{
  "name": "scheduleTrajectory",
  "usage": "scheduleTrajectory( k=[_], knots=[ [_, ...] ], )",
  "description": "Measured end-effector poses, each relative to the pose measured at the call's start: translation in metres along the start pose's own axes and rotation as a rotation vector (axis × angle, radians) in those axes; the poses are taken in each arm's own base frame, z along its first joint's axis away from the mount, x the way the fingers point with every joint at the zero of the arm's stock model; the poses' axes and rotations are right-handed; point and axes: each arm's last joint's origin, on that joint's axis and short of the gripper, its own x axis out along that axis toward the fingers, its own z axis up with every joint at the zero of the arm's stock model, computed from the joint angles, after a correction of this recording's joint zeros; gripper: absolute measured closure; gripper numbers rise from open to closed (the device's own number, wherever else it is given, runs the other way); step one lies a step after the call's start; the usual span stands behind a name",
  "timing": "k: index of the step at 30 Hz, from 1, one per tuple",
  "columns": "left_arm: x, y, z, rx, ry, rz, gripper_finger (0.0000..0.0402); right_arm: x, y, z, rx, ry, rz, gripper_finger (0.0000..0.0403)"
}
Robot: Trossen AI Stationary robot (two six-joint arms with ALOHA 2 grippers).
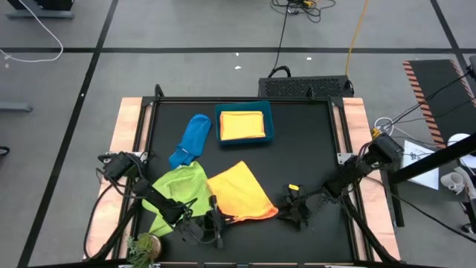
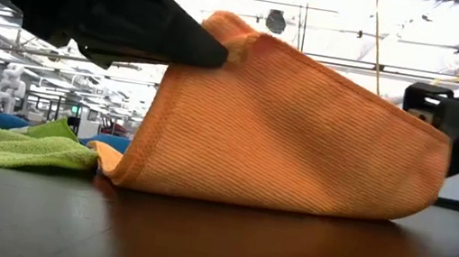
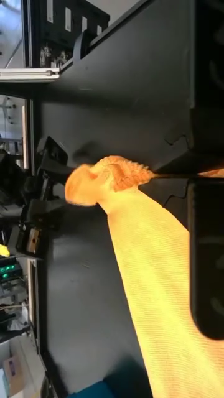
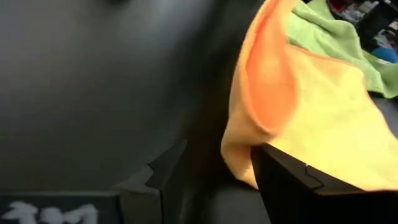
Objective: Fold microfiber towels
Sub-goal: Fold the orange microfiber cloth
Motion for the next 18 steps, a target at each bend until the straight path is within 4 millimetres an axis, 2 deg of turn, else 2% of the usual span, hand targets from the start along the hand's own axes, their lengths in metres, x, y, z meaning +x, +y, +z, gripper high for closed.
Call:
scheduleTrajectory(
  k=[9,18],
  knots=[
    [0.0,0.0,0.0,0.003,0.0,-0.002,0.0402,0.012,-0.006,0.009,0.01,-0.082,-0.018,0.0234],
    [-0.002,-0.002,0.0,0.007,-0.001,-0.009,0.0402,0.012,-0.008,0.01,0.021,-0.085,-0.028,0.0234]
  ],
)
